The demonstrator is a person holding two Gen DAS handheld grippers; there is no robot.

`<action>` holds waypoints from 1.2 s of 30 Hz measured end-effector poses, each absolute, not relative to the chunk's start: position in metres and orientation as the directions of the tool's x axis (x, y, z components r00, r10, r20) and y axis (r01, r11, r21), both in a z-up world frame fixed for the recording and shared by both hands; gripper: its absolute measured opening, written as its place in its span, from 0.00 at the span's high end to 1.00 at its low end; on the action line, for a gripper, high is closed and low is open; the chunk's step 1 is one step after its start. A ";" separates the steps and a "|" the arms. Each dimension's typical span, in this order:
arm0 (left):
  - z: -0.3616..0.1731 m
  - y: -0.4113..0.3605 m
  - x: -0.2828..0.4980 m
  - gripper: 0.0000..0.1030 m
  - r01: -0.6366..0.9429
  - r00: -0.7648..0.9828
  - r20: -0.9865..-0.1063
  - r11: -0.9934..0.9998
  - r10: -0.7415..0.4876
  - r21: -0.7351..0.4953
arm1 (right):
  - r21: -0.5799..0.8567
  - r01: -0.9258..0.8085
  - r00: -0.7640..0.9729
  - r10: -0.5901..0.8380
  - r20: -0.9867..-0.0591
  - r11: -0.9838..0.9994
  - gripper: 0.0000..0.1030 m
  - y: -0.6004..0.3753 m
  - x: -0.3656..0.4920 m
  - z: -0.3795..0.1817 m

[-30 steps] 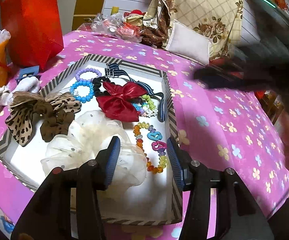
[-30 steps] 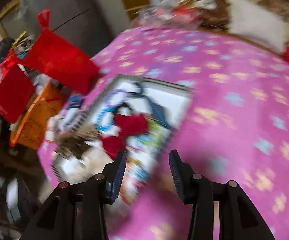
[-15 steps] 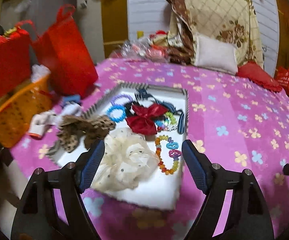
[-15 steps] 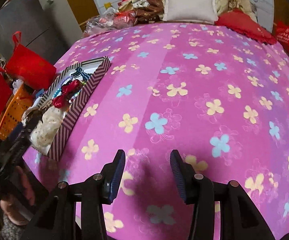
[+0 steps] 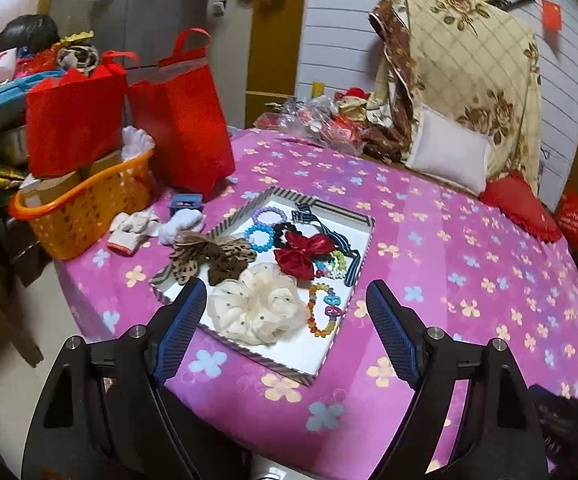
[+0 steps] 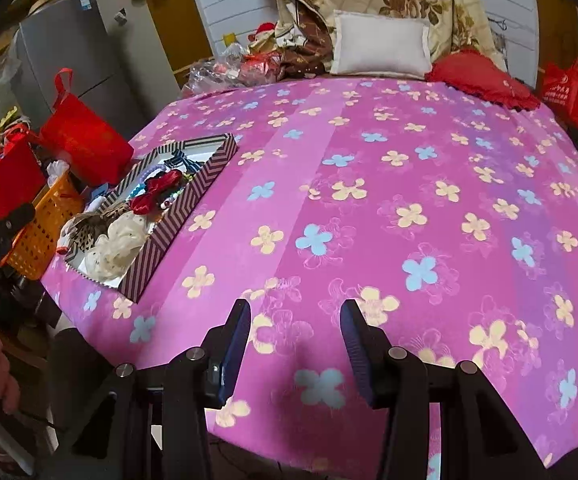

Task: Organize jewelry

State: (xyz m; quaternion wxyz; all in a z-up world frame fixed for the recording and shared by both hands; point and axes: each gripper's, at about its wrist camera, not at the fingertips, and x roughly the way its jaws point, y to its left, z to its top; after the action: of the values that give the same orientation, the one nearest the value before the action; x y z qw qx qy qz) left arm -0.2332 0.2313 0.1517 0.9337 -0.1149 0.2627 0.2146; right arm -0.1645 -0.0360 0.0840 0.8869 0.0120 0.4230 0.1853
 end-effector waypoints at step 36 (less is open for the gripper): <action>0.125 0.176 -0.239 0.20 -0.315 0.709 -0.657 0.949 0.256 0.029 | -0.020 -0.328 0.659 0.213 -0.722 0.945 0.49 -0.007 -0.204 0.079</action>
State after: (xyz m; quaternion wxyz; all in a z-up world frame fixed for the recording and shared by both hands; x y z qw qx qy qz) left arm -0.2389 0.1764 0.1248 0.9234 -0.0426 0.3488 0.1544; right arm -0.2038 -0.0073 0.0793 0.9077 -0.0742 0.3853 0.1490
